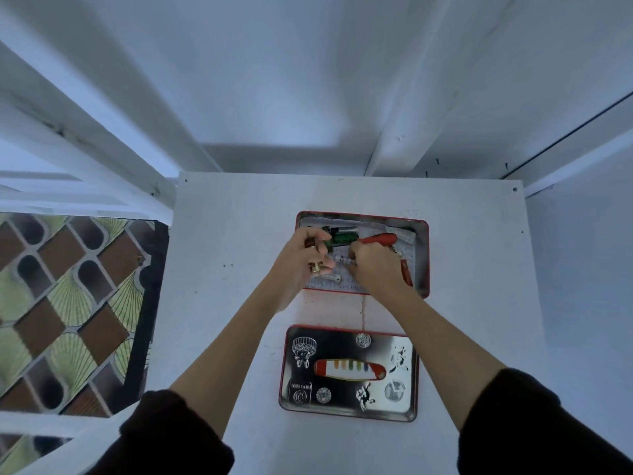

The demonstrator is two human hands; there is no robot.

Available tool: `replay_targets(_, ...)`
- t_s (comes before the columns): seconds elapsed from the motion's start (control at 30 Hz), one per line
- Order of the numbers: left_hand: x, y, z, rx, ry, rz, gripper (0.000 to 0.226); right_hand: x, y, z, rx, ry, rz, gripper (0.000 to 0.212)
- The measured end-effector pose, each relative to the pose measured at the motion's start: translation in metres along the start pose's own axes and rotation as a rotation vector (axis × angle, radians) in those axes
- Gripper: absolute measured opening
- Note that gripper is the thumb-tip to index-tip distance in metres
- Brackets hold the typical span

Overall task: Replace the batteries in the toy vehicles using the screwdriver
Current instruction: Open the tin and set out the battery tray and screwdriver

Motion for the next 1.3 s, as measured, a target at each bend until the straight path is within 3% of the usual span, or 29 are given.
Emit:
replay_targets(0.1, 0.013, -0.012, 0.001, 0.473, -0.101, -0.044, 0.032, -0.008, 0.006, 0.022, 0.401, -0.103, 0.033, 0.013)
replay_targets(0.2, 0.032, -0.04, -0.011, 1.03, -0.199, -0.17, 0.02, -0.03, 0.009, 0.06, 0.985, -0.317, 0.039, 0.013)
replay_targets(0.3, 0.045, -0.059, -0.029, 1.311, -0.234, -0.239, 0.029, -0.048, 0.013, 0.069, 1.491, -0.35, -0.048, 0.018)
replay_targets(0.43, 0.047, -0.085, -0.04, 1.577, -0.42, -0.323, 0.035, -0.059, 0.027, 0.076, 1.573, -0.291, -0.05, 0.035)
replay_targets(0.57, 0.049, -0.099, -0.05, 1.686, -0.52, -0.373, 0.042, -0.064, 0.027, 0.08, 1.612, -0.264, -0.065, 0.051)
replay_targets(0.73, 0.057, -0.102, -0.053, 1.768, -0.546, -0.349, 0.041, -0.067, 0.023, 0.08, 1.732, -0.262, -0.068, 0.043)
replay_targets(0.83, 0.059, -0.101, -0.055, 1.822, -0.537, -0.352, 0.037, -0.069, 0.022, 0.08, 1.752, -0.255, -0.045, 0.023)
replay_targets(0.9, 0.056, -0.097, -0.052, 1.685, -0.5, -0.351, 0.032, -0.071, 0.021, 0.08, 1.731, -0.28, -0.036, 0.013)
replay_targets(1.0, 0.044, -0.076, -0.028, 1.092, -0.339, -0.197, 0.01, -0.07, 0.012, 0.081, 1.743, -0.382, -0.048, 0.015)
replay_targets(1.07, 0.032, -0.049, -0.013, 0.741, -0.22, -0.063, 0.012, -0.066, 0.011, 0.08, 1.682, -0.4, -0.042, 0.014)
replay_targets(1.13, 0.016, -0.026, 0.001, 0.389, -0.139, -0.04, 0.005, -0.058, 0.017, 0.078, 1.353, -0.338, -0.012, 0.01)
replay_targets(1.2, 0.0, -0.011, 0.011, 0.03, -0.072, -0.061, 0.018, -0.044, 0.024, 0.058, 0.966, -0.208, -0.014, 0.014)
replay_targets(1.3, -0.018, 0.004, 0.023, -0.212, -0.049, -0.067, 0.024, -0.017, 0.016, 0.011, 0.58, -0.053, -0.075, 0.009)
Point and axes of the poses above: each hand's wrist, its own x-axis towards the middle knuckle, its own y-axis out of the back of the hand, z = x × y, the point moved 10 cm from there along x, towards the middle knuckle, and after that the axes turned 15 degrees about -x, right-handed, at the moved point
